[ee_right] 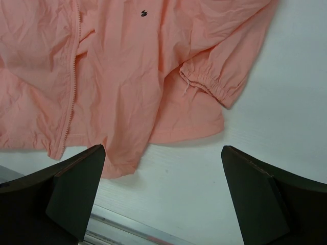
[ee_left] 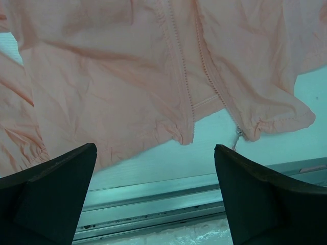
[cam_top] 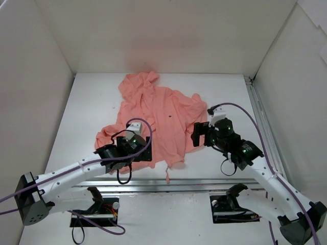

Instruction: Zip up the jacket

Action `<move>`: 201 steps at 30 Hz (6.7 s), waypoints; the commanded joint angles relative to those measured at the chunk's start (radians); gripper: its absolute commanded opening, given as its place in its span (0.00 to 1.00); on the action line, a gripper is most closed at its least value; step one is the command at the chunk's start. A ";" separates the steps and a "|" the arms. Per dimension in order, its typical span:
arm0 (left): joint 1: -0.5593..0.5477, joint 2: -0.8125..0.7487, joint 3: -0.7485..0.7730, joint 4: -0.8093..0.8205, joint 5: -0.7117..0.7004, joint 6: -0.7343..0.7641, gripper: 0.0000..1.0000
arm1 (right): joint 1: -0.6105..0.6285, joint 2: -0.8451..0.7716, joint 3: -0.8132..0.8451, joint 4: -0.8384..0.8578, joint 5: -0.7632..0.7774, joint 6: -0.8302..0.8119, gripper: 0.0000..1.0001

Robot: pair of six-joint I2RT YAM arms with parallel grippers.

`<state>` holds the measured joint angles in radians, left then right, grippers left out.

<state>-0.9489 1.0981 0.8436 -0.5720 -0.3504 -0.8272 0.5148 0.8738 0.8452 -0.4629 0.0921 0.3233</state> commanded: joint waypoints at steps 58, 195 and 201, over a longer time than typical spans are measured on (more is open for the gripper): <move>-0.047 0.418 0.080 0.086 0.142 -0.041 0.35 | 0.123 -0.018 -0.067 0.013 0.018 0.054 0.98; 0.088 0.046 -0.279 0.388 0.284 -0.239 0.00 | 0.475 0.766 0.138 0.124 0.052 0.069 0.19; 0.088 0.036 -0.275 0.393 0.283 -0.233 0.00 | 0.473 0.720 0.150 0.122 0.035 0.068 0.00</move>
<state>-0.8684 1.1446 0.5365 -0.2249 -0.0669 -1.0595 0.9821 1.6367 0.9604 -0.3653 0.1265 0.3908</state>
